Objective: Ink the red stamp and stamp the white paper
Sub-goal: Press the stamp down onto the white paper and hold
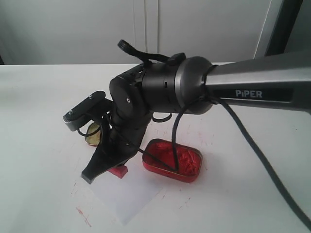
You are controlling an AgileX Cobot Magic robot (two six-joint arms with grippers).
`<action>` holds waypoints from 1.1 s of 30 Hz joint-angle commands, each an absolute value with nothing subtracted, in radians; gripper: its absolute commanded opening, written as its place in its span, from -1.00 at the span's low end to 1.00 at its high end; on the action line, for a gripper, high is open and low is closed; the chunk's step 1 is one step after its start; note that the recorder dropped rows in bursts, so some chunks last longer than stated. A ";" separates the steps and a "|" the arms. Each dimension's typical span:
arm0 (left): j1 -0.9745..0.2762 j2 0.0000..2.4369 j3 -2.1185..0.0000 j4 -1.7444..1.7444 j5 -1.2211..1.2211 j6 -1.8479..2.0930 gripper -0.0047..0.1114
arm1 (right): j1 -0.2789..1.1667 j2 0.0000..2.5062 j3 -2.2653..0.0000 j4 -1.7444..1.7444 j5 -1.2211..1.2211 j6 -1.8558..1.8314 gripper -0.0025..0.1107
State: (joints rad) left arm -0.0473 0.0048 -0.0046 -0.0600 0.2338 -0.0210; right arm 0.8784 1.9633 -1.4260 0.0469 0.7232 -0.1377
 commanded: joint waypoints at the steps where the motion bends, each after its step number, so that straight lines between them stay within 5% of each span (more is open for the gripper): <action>1: -0.043 0.000 0.000 -0.070 0.233 -0.022 -0.92 | 0.916 1.983 -1.432 -0.085 0.687 -0.011 -0.96; 33: -0.043 0.000 0.000 -0.070 0.233 -0.022 -0.92 | 0.915 2.016 -1.405 -0.078 0.597 0.117 -0.96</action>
